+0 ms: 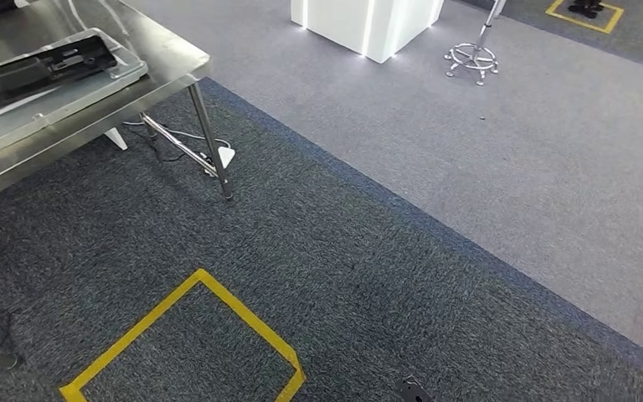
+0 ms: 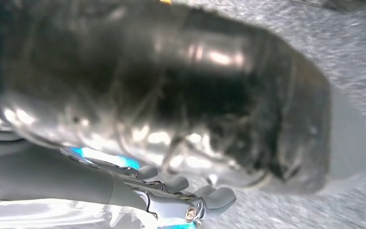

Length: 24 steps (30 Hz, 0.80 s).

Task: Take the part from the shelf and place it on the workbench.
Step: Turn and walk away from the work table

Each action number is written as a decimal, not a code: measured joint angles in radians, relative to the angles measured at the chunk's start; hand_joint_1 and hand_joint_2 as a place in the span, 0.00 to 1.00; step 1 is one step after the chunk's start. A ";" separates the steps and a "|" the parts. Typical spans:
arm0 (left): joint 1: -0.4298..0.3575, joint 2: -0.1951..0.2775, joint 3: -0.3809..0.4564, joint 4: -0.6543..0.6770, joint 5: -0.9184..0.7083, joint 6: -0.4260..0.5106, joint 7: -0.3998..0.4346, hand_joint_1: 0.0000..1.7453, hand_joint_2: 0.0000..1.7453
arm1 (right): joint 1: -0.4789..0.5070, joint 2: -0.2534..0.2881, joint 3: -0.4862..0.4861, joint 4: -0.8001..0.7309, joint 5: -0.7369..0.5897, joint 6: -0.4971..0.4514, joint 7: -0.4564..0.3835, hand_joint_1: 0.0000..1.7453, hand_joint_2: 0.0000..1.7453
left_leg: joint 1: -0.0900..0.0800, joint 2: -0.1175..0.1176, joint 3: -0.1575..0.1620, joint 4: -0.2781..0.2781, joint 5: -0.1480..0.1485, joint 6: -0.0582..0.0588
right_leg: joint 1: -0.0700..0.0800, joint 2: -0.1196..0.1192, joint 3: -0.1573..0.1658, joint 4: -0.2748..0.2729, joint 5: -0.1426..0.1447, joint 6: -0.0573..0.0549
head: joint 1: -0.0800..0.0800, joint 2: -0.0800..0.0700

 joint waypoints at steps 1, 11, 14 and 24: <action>0.001 0.000 0.000 0.000 0.002 0.003 0.001 0.00 1.00 | 0.002 0.000 0.000 0.000 0.000 0.001 0.000 0.00 0.00 | 0.000 0.011 0.003 0.000 -0.003 -0.002 | -0.001 -0.006 0.023 -0.046 0.030 0.000 | 0.000 0.000; 0.012 0.006 0.009 0.000 0.029 0.027 0.012 0.00 1.00 | -0.003 0.003 0.000 0.000 0.003 0.001 -0.001 0.00 0.00 | -0.001 0.001 -0.010 0.092 -0.087 -0.046 | 0.009 -0.014 0.151 -0.288 0.112 -0.059 | -0.001 0.000; 0.009 0.007 0.012 0.000 0.032 0.031 0.013 0.00 1.00 | -0.005 0.004 0.000 0.000 0.004 0.003 -0.001 0.00 0.00 | -0.001 -0.027 -0.095 0.260 -0.149 -0.049 | 0.013 0.020 0.154 -0.285 0.108 -0.068 | -0.002 0.000; 0.013 0.003 0.031 0.000 0.052 0.043 0.017 0.00 1.00 | 0.003 0.003 0.000 0.000 0.006 0.009 -0.001 0.00 0.00 | 0.007 -0.089 -0.001 0.014 -0.005 -0.022 | 0.006 0.107 0.133 -0.247 0.090 -0.022 | -0.001 0.000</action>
